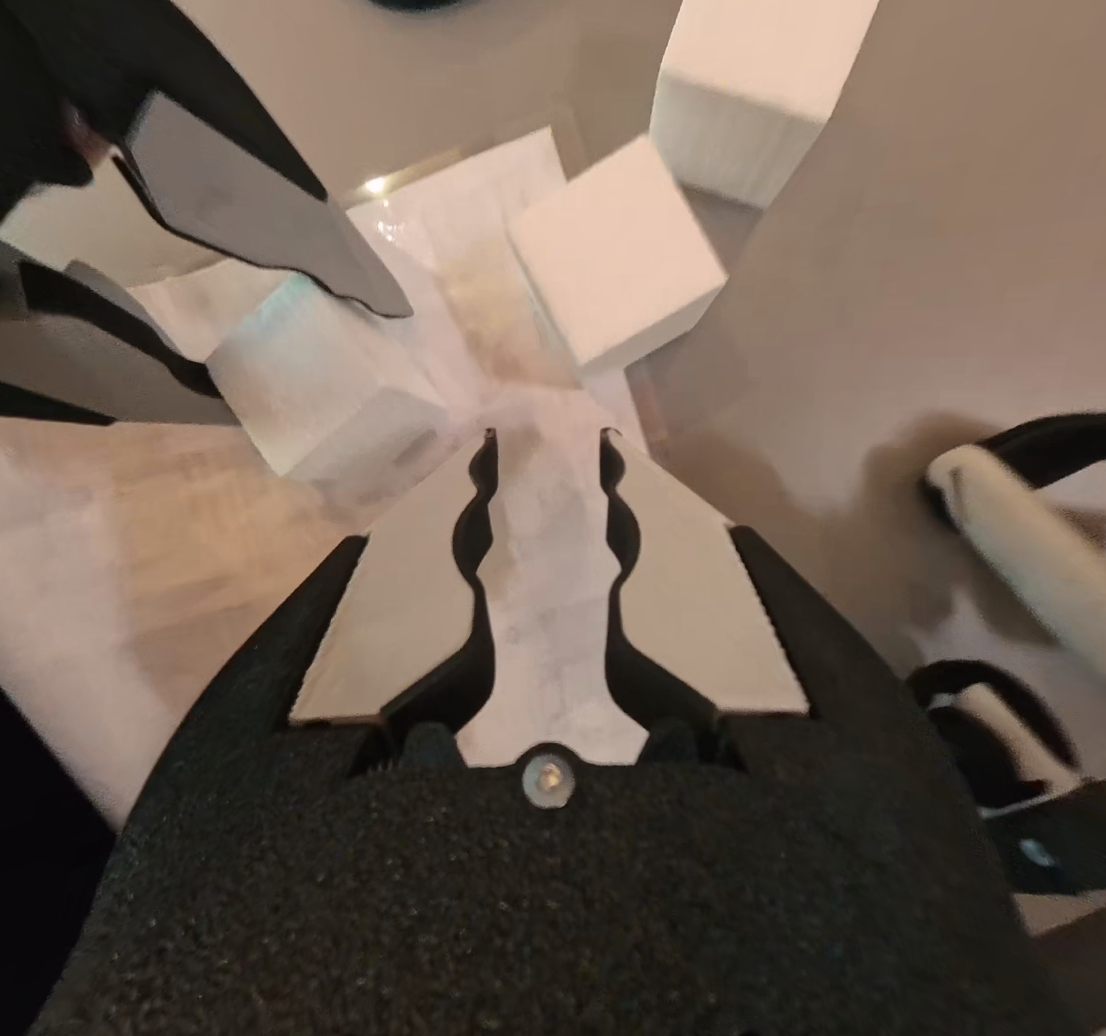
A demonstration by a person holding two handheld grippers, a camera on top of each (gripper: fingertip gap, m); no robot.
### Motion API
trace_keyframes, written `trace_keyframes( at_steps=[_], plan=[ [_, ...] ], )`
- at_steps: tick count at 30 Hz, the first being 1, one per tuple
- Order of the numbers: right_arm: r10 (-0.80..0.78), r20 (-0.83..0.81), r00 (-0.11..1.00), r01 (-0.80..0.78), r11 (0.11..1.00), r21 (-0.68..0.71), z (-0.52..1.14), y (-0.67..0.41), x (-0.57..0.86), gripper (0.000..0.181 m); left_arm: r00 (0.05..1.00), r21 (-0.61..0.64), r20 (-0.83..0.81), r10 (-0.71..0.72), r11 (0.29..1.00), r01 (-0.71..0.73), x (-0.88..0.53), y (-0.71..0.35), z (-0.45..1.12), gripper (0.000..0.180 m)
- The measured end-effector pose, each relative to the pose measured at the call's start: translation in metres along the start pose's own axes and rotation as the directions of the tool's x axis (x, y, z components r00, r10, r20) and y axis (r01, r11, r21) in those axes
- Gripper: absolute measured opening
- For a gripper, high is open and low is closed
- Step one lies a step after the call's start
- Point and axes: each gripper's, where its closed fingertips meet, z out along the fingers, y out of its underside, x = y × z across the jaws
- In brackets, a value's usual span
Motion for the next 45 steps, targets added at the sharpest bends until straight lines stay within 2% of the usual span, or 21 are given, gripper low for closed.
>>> trace_keyframes(
  at_steps=[3,7,12,18,20,26,31,35,45],
  plan=[
    [-0.084,-0.025,0.996,0.084,0.996,-0.007,-0.001,-0.013,0.012,0.037,0.997,-0.007,-0.015,-0.071,0.997,0.071,-0.003,0.004,-0.001,0.08],
    [-0.204,-0.03,0.978,0.203,0.978,-0.038,0.001,-0.025,0.019,0.05,0.991,0.041,-0.04,-0.124,0.991,0.126,0.001,0.011,-0.006,0.08],
    [-0.288,-0.003,0.958,0.287,0.954,-0.086,0.012,-0.036,0.025,0.061,0.995,0.118,0.031,-0.091,0.989,0.087,-0.002,0.016,-0.004,0.068],
    [-0.423,0.045,0.905,0.422,0.881,-0.212,0.034,-0.028,0.024,0.061,0.993,0.132,0.034,-0.11,0.986,0.104,-0.004,0.015,-0.004,0.066],
    [-0.436,0.039,0.899,0.432,0.868,-0.245,0.036,-0.025,0.024,0.058,0.993,0.133,0.035,-0.112,0.985,0.107,-0.004,0.015,-0.004,0.065],
    [-0.333,-0.018,0.943,0.327,0.934,-0.145,0.006,-0.034,0.023,0.058,0.991,0.146,0.037,-0.125,0.982,0.119,-0.004,0.015,-0.005,0.063],
    [-0.234,0.104,0.967,0.236,0.972,-0.008,-0.034,-0.04,-0.009,0.058,0.989,0.166,0.041,-0.143,0.977,0.134,-0.005,0.014,-0.005,0.063],
    [-0.299,0.152,0.942,0.302,0.953,0.003,-0.042,-0.036,-0.041,0.058,0.984,0.208,0.045,-0.172,0.965,0.159,-0.005,0.013,-0.005,0.063],
    [-0.478,0.133,0.868,0.494,0.859,-0.137,-0.01,-0.018,-0.074,0.058,0.977,0.275,0.045,-0.21,0.943,0.19,-0.004,0.012,-0.005,0.063]
  ],
)
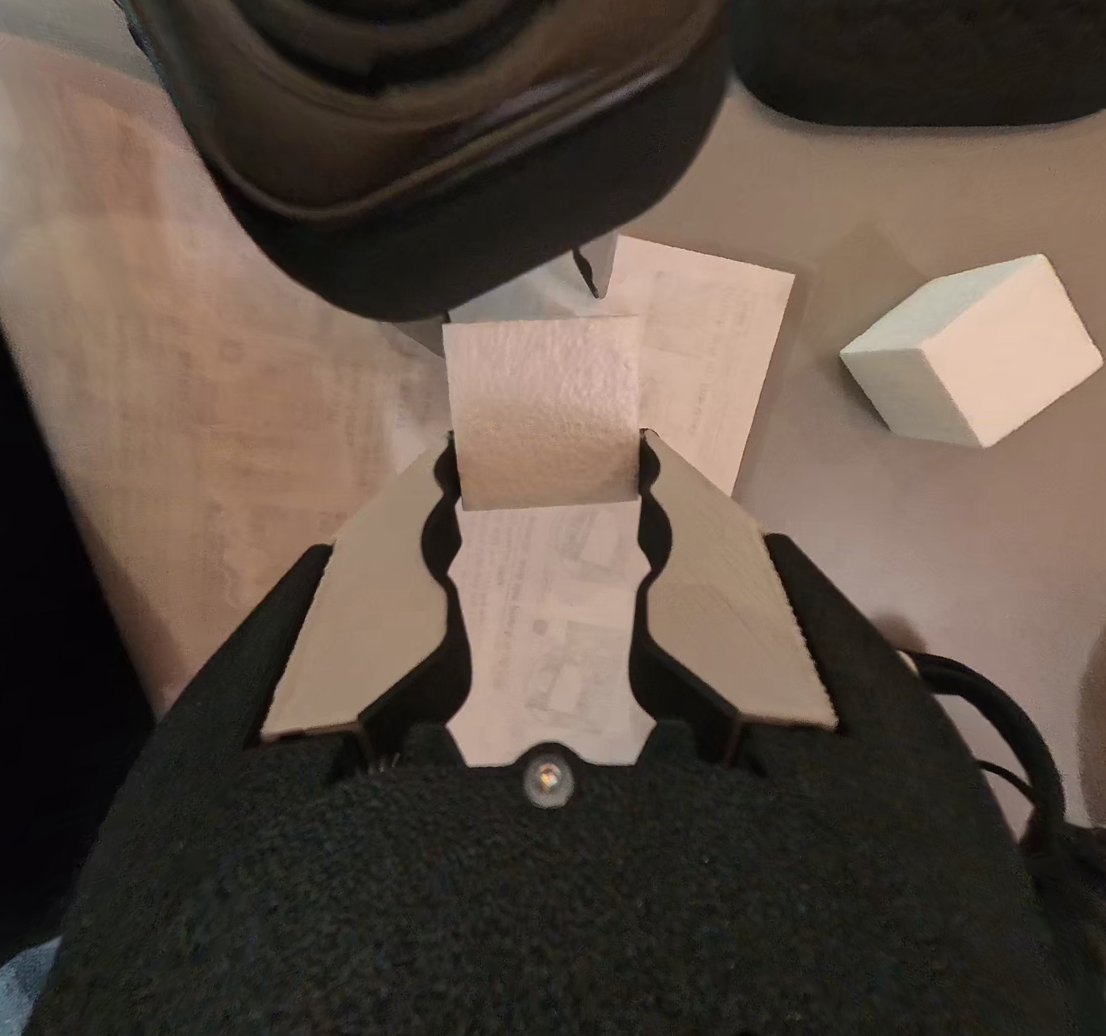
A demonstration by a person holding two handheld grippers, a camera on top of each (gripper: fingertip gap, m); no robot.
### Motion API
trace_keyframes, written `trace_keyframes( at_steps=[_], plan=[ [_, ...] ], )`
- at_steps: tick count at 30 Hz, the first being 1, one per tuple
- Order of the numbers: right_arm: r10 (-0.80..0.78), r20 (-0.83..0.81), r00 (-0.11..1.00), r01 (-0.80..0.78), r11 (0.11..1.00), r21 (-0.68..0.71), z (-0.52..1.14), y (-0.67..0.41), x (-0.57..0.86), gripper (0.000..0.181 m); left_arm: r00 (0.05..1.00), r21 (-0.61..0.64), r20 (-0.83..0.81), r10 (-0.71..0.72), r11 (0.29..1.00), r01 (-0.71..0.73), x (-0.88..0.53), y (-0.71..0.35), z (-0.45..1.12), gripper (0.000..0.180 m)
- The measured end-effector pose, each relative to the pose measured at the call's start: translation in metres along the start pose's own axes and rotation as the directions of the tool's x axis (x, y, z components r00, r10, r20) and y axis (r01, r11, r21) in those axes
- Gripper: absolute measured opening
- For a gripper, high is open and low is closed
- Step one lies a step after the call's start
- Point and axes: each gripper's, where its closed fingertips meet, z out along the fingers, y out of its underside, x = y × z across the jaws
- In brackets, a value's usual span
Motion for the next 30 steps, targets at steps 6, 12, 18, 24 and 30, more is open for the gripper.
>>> trace_keyframes(
  at_steps=[6,12,18,24,30],
  plan=[
    [-0.025,-0.028,0.999,0.024,0.999,-0.021,0.004,-0.001,0.0,0.058,1.0,0.0,0.003,-0.007,1.0,0.007,0.0,0.0,0.0,0.063],
    [0.066,-0.016,0.998,-0.065,0.996,0.066,-0.012,-0.001,-0.003,0.06,1.0,0.008,0.0,-0.013,1.0,0.013,0.0,0.0,0.0,0.063],
    [0.233,0.023,0.972,-0.233,0.955,0.183,-0.025,0.011,-0.009,0.06,1.0,0.018,0.002,-0.02,1.0,0.02,0.0,0.0,-0.001,0.061],
    [0.425,0.075,0.902,-0.43,0.872,0.236,-0.018,0.03,-0.009,0.057,0.999,0.004,-0.014,-0.047,0.999,0.047,0.001,0.002,-0.003,0.058],
    [0.539,-0.021,0.842,-0.535,0.839,0.102,0.023,0.072,-0.003,0.012,0.99,0.049,-0.051,-0.13,0.99,0.132,-0.001,0.01,-0.012,0.067]
  ],
)
